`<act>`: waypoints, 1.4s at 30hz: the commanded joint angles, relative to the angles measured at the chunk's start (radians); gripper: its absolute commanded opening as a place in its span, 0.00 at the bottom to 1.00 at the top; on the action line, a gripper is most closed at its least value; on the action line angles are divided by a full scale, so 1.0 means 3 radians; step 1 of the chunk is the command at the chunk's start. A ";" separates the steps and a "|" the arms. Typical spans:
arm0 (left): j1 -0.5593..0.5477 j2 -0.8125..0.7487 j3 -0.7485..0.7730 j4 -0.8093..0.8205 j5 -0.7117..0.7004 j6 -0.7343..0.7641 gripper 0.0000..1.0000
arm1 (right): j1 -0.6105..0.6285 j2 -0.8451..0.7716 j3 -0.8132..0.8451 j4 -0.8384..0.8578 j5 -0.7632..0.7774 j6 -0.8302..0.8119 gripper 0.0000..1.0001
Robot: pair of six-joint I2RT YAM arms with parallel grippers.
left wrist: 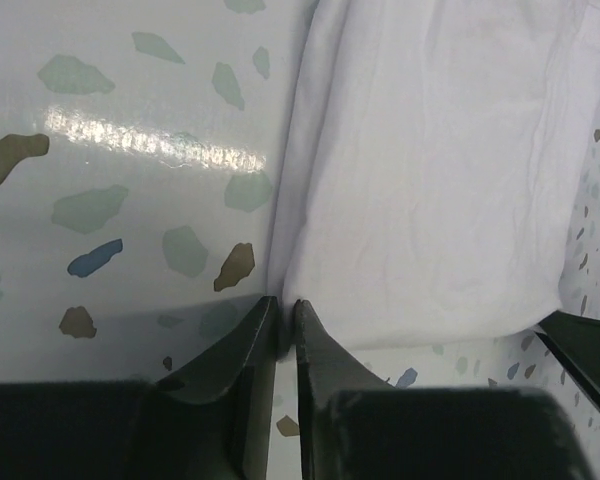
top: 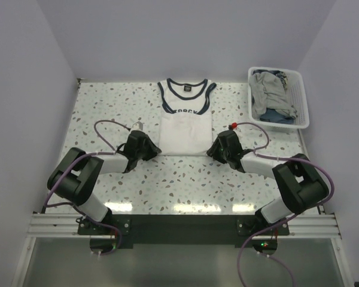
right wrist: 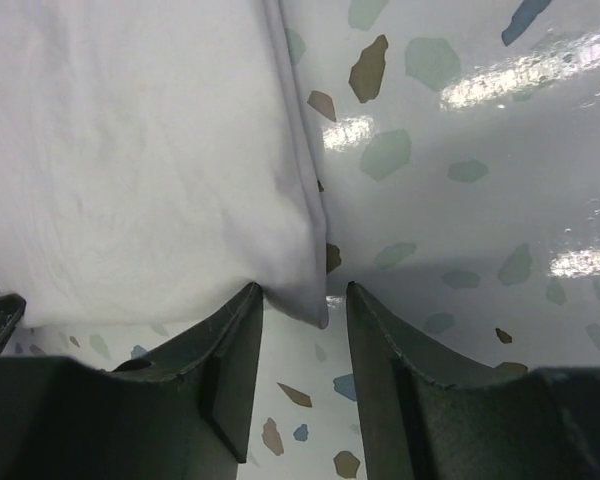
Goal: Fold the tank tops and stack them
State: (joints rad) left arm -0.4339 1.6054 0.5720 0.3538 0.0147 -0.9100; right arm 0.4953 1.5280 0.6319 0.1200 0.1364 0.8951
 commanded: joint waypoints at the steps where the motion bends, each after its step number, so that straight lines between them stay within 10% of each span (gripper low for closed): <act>1: -0.0072 0.0094 -0.0030 -0.0177 -0.0039 0.0047 0.16 | -0.0035 -0.0021 -0.0061 -0.0226 0.0287 -0.0008 0.42; 10: -0.0195 0.0013 0.0041 -0.0356 0.0002 0.0088 0.00 | 0.0020 0.0214 0.0072 -0.0262 0.0016 -0.0263 0.00; 26: -0.0461 -0.2134 -0.1047 -0.1828 0.0007 -0.0275 0.00 | 0.1427 -0.2116 -0.0950 -0.2009 0.0415 0.0605 0.00; 42: -0.0517 -0.2437 -0.0517 -0.2166 0.0181 -0.0091 0.00 | 0.1504 -0.2445 -0.0278 -0.2567 0.0675 0.0412 0.00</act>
State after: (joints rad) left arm -0.5896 0.8913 0.2989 -0.2447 0.1036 -0.9806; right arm 0.9451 0.8139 0.4255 -0.5312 0.2260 1.0599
